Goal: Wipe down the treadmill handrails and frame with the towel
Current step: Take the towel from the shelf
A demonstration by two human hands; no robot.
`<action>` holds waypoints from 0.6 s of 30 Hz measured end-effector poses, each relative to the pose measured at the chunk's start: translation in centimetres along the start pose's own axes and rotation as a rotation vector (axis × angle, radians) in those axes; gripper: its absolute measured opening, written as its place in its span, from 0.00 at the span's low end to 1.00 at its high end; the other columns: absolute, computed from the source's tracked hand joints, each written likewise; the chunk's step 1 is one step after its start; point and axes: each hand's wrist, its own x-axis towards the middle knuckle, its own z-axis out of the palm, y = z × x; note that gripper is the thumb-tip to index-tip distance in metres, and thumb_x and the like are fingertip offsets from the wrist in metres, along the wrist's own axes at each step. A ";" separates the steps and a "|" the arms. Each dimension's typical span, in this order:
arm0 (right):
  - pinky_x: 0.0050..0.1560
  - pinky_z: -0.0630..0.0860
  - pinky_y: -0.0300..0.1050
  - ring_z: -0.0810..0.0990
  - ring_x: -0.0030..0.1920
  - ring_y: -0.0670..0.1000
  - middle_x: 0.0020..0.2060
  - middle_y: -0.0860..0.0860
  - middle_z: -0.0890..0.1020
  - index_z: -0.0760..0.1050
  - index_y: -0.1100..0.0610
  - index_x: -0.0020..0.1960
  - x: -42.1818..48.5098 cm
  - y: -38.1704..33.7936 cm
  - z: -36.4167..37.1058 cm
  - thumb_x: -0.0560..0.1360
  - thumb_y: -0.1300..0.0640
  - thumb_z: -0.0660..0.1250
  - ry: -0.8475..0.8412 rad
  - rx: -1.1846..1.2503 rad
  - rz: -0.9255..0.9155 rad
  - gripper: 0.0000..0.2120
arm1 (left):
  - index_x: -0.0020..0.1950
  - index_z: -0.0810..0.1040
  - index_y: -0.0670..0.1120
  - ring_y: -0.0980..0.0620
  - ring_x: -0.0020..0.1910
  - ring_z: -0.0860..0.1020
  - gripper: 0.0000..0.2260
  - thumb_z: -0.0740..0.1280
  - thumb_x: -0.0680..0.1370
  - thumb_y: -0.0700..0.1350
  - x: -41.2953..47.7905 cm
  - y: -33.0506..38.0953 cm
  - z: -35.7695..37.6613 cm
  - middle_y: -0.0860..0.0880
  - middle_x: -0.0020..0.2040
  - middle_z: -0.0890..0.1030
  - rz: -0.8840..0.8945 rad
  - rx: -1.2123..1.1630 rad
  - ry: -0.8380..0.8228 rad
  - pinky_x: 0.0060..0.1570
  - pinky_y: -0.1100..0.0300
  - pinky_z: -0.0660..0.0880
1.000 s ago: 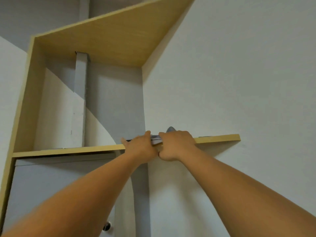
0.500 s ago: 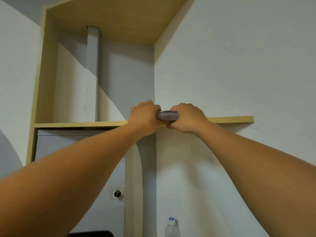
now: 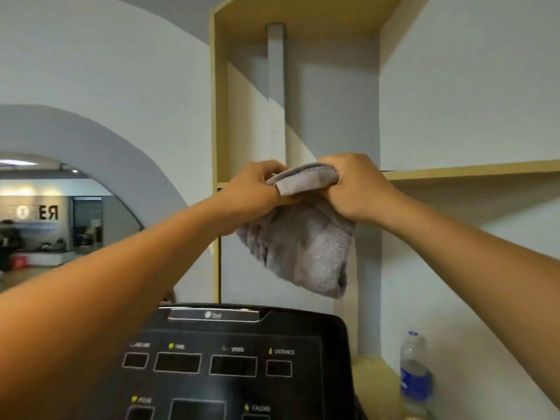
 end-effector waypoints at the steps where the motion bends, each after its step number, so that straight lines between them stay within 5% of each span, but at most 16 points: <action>1: 0.44 0.78 0.53 0.80 0.43 0.57 0.42 0.54 0.84 0.79 0.51 0.43 0.0 -1.6 1.6 0.72 0.59 0.65 -0.032 0.031 -0.018 0.05 | 0.58 0.81 0.49 0.48 0.47 0.79 0.14 0.75 0.74 0.50 -1.6 -0.8 -1.5 0.39 0.52 0.83 -0.046 -0.006 -0.025 0.47 0.49 0.81; 4: 0.44 0.75 0.45 0.80 0.47 0.51 0.46 0.49 0.84 0.81 0.52 0.50 -0.4 -7.1 5.9 0.74 0.61 0.65 -0.096 0.193 -0.077 0.09 | 0.49 0.84 0.56 0.47 0.39 0.73 0.06 0.71 0.76 0.55 -6.9 -2.6 -6.2 0.35 0.42 0.80 -0.145 0.015 -0.016 0.38 0.51 0.74; 8: 0.39 0.72 0.44 0.79 0.43 0.49 0.40 0.49 0.82 0.80 0.54 0.44 -2.1 -15.7 11.3 0.75 0.54 0.69 -0.221 0.403 -0.088 0.04 | 0.53 0.80 0.43 0.53 0.25 0.72 0.10 0.68 0.80 0.49 -15.3 -4.9 -13.0 0.48 0.31 0.77 -0.282 0.118 0.049 0.23 0.65 0.69; 11: 0.39 0.71 0.43 0.79 0.41 0.47 0.37 0.46 0.81 0.78 0.48 0.40 -4.4 -22.9 15.2 0.73 0.53 0.73 -0.345 0.580 -0.091 0.05 | 0.53 0.81 0.46 0.55 0.34 0.80 0.08 0.67 0.80 0.50 -22.6 -7.0 -18.2 0.48 0.38 0.82 -0.354 0.210 0.094 0.33 0.66 0.76; 13: 0.40 0.75 0.43 0.80 0.43 0.47 0.39 0.47 0.83 0.80 0.50 0.44 -6.3 -27.8 17.7 0.70 0.52 0.76 -0.411 0.709 -0.085 0.06 | 0.53 0.81 0.45 0.56 0.32 0.76 0.08 0.66 0.80 0.48 -27.7 -8.5 -21.6 0.47 0.37 0.80 -0.406 0.264 0.149 0.32 0.65 0.73; 18: 0.49 0.77 0.45 0.80 0.44 0.45 0.46 0.53 0.84 0.80 0.54 0.53 -12.6 -39.9 24.3 0.71 0.60 0.74 -0.626 1.005 -0.068 0.11 | 0.54 0.81 0.47 0.53 0.46 0.80 0.06 0.66 0.80 0.41 -41.2 -11.4 -29.9 0.52 0.45 0.83 -0.532 0.400 0.272 0.48 0.57 0.77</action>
